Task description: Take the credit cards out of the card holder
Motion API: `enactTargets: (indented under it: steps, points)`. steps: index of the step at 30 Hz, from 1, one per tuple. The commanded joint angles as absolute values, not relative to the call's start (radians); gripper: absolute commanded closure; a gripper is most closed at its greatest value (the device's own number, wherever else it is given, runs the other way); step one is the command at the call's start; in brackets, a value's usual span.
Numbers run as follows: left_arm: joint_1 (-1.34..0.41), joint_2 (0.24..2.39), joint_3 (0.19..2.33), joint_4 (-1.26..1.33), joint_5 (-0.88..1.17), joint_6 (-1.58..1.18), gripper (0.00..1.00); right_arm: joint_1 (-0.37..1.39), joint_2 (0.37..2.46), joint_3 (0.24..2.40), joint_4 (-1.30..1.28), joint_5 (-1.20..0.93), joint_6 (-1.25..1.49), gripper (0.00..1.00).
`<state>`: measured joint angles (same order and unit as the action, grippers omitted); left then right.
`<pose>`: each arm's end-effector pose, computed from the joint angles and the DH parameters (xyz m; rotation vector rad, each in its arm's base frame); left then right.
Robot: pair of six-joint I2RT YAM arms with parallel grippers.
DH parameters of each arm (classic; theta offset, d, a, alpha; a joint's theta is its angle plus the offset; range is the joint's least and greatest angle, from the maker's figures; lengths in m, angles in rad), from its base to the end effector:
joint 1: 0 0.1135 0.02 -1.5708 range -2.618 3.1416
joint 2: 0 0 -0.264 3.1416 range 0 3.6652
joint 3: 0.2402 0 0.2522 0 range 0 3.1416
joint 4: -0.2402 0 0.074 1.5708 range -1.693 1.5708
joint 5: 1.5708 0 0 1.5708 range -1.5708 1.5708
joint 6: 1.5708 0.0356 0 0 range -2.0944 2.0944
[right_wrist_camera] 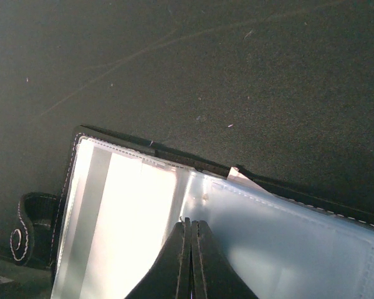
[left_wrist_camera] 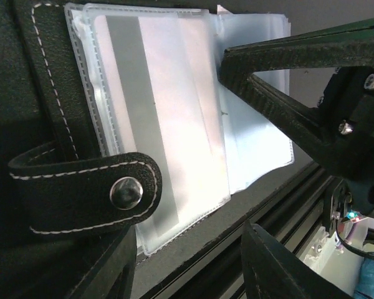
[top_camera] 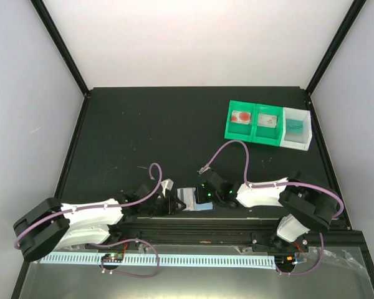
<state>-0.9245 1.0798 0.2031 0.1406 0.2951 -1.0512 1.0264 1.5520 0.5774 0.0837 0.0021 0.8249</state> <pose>0.0992 -0.1487 0.1239 0.0066 2.6656 -1.2022 0.1405 0.2319 0.1232 -0.2639 2.6203 0.7426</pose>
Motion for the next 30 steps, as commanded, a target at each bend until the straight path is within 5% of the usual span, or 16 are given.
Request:
enactTargets:
  steps: [1,22,30]
  points:
    - [-0.928,1.108,0.218,0.198,0.286,-1.05,0.51,1.031,1.582,0.554,0.021,0.035,0.82,0.99]
    - [-0.928,1.16,0.242,0.245,0.299,-1.055,0.53,1.031,1.586,0.542,0.044,0.026,0.828,0.99]
    - [-0.928,1.142,0.241,0.227,0.285,-1.054,0.67,1.031,1.594,0.537,0.063,0.015,0.835,0.99]
